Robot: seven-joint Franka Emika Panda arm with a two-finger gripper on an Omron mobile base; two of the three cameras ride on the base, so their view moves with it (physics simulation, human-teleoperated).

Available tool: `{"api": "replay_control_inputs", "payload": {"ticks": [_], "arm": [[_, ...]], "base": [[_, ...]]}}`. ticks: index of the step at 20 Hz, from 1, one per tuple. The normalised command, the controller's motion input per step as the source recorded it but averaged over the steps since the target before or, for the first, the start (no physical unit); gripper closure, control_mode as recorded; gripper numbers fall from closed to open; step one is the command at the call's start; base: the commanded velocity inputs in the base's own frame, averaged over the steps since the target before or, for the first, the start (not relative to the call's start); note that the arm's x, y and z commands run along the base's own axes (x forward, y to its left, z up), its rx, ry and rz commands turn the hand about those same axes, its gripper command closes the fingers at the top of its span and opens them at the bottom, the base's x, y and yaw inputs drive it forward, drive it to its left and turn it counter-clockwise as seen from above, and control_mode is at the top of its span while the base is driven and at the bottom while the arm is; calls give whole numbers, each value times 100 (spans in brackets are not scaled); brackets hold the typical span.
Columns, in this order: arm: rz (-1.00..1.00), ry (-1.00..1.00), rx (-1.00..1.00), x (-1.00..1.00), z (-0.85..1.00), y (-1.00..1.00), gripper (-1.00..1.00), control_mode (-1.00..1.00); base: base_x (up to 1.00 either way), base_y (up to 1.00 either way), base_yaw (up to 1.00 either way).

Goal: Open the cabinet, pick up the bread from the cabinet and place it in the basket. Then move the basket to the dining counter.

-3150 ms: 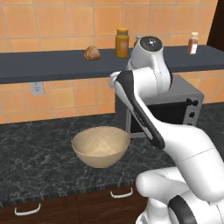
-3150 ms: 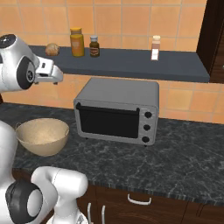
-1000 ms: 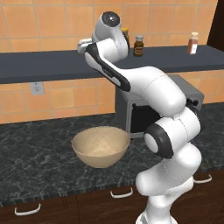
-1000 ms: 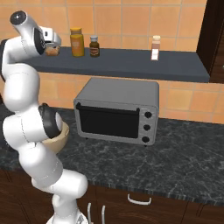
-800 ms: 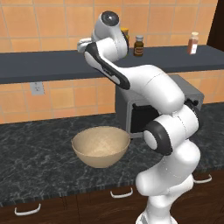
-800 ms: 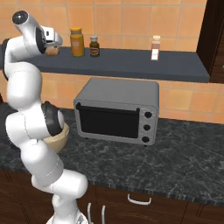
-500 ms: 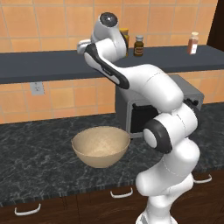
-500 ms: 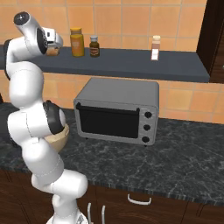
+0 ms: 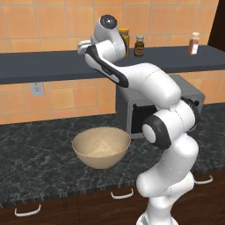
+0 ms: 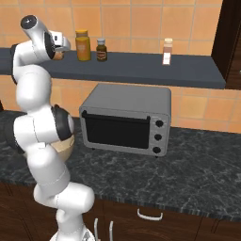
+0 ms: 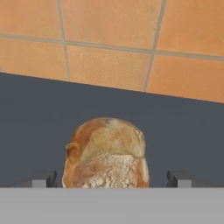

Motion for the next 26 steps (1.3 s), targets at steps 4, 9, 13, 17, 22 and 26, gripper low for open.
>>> {"api": "replay_control_inputs", "payload": {"ticks": [4, 9, 13, 17, 22, 26], "arm": [[0, 0, 0, 16, 0, 14, -100, -100], [0, 0, 1, 12, 0, 11, -100, -100], [0, 0, 2, 2, -2, 1, 100, -100], [1, 0, 2, 0, -8, 0, 100, -100], [3, -12, 0, -74, 0, 0, 100, -100], [3, -23, -2, -100, 0, 3, 100, -100]], "base": [[0, 0, 0], [0, 0, 0], [0, 0, 0], [0, 0, 0], [0, 0, 0], [0, 0, 0]]}}
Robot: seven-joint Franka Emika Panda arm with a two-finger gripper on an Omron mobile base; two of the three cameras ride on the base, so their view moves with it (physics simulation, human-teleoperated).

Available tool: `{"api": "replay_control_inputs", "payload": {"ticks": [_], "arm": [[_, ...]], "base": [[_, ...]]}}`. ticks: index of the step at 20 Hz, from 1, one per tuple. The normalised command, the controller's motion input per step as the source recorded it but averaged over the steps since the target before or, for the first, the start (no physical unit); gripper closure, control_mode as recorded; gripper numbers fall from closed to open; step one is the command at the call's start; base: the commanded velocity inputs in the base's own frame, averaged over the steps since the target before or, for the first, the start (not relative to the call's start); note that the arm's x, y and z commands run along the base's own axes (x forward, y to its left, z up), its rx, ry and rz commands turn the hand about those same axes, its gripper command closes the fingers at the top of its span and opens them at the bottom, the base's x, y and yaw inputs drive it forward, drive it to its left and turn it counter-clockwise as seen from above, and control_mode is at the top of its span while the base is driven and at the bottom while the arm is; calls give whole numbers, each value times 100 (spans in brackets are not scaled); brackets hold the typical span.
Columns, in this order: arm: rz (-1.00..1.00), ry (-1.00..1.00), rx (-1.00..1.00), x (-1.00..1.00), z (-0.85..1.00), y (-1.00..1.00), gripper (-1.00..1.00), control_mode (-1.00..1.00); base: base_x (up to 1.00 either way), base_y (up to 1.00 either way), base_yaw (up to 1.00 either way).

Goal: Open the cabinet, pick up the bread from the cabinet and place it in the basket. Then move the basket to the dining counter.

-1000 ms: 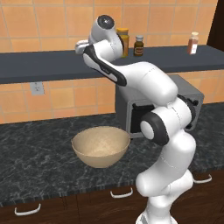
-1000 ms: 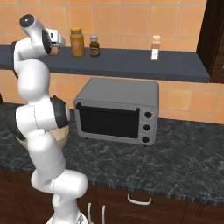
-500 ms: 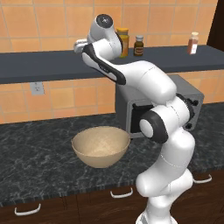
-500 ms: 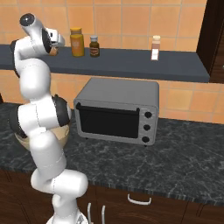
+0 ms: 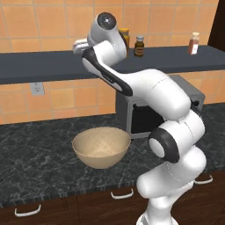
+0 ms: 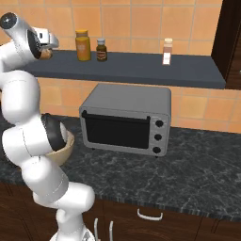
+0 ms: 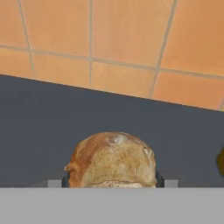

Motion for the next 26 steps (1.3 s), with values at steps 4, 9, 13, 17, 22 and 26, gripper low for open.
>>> {"api": "replay_control_inputs", "payload": {"ticks": [4, 9, 13, 17, 22, 26], "arm": [[0, -7, 0, -100, 0, 0, 100, -100], [0, 6, 0, -100, 0, 0, 100, -100], [0, 21, 0, -100, -2, 0, 100, -100], [0, 23, 0, -100, -23, 0, 100, -100], [-16, 27, 0, -90, -25, 0, 100, -100], [-22, 44, 0, -26, -84, -4, 100, -100]], "base": [[0, 0, 0], [0, 0, 0], [0, 0, 0], [0, 0, 0], [0, 0, 0], [0, 0, 0]]}}
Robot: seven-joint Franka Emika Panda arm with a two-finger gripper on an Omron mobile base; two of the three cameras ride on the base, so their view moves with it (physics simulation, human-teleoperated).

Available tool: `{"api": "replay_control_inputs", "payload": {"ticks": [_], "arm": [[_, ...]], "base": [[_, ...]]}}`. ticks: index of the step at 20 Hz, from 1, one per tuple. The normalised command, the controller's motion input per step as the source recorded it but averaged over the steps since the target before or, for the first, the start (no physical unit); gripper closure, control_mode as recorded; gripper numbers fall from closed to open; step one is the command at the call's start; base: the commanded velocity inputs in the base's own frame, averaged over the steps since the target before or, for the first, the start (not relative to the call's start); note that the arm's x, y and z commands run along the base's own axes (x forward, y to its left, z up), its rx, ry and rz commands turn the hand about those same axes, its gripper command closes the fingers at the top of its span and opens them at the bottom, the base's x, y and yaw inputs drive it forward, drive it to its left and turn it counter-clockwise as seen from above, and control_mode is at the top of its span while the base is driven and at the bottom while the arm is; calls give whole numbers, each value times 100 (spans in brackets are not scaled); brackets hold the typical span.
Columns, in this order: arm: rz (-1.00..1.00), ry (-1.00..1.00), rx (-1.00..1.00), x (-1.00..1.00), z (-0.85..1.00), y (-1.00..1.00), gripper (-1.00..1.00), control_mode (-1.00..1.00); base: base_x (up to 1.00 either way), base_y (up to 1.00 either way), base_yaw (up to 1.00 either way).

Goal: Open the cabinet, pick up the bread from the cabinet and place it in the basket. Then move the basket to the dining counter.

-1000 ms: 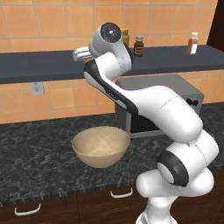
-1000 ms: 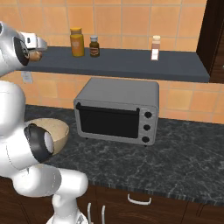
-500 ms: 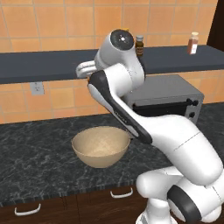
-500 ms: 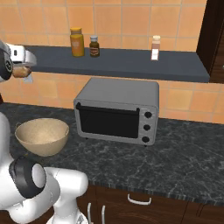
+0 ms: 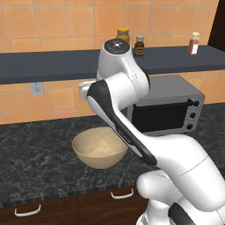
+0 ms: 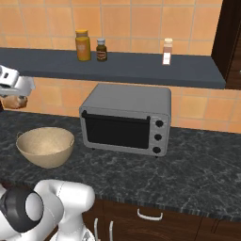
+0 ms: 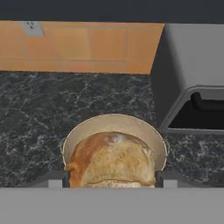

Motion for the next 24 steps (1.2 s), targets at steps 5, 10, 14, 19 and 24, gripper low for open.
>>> {"api": "replay_control_inputs", "payload": {"ticks": [5, 10, 14, 19, 24], "arm": [[-2, 20, 0, 21, -100, -22, 100, -100], [9, 7, 0, 62, -100, -13, 100, -100], [12, 1, -2, 52, -100, -1, 100, -100], [10, -1, -1, 30, -100, 0, 100, -100], [9, -7, -5, 19, -94, 5, 100, -100]], "base": [[0, 0, 0], [0, 0, 0], [0, 0, 0], [0, 0, 0], [0, 0, 0]]}}
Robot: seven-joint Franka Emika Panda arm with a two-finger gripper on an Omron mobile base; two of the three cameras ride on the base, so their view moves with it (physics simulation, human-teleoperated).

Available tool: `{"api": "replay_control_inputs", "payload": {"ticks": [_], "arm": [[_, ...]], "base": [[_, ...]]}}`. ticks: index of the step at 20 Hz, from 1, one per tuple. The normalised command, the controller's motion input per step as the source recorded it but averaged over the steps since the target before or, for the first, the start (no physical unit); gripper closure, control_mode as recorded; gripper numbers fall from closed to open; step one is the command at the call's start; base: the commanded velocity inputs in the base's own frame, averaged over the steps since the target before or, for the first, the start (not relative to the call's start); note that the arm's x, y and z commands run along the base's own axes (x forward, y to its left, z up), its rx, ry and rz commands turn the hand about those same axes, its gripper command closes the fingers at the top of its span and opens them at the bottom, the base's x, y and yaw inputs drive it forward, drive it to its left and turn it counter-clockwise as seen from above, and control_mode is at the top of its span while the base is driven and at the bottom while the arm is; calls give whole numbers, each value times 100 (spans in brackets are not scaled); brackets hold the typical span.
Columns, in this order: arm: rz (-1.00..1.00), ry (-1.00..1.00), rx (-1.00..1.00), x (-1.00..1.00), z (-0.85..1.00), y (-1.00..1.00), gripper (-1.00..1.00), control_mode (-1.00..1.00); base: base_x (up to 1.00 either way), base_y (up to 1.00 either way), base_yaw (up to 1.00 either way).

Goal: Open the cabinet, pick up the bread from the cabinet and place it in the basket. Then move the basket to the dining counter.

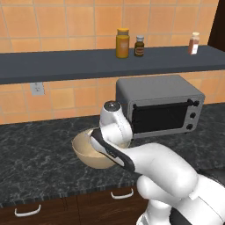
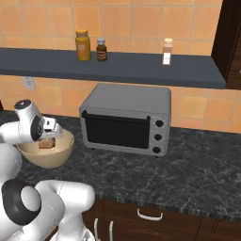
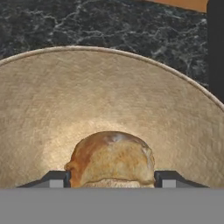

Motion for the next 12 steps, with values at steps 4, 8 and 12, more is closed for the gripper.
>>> {"api": "replay_control_inputs", "payload": {"ticks": [4, 8, 12], "arm": [[2, 0, 0, 39, -49, 15, 100, -100], [1, 0, 0, 38, -24, 14, 100, -100], [0, 0, 0, 41, -18, 20, 100, -100]], "base": [[0, 0, 0], [0, 0, 0], [0, 0, 0]]}}
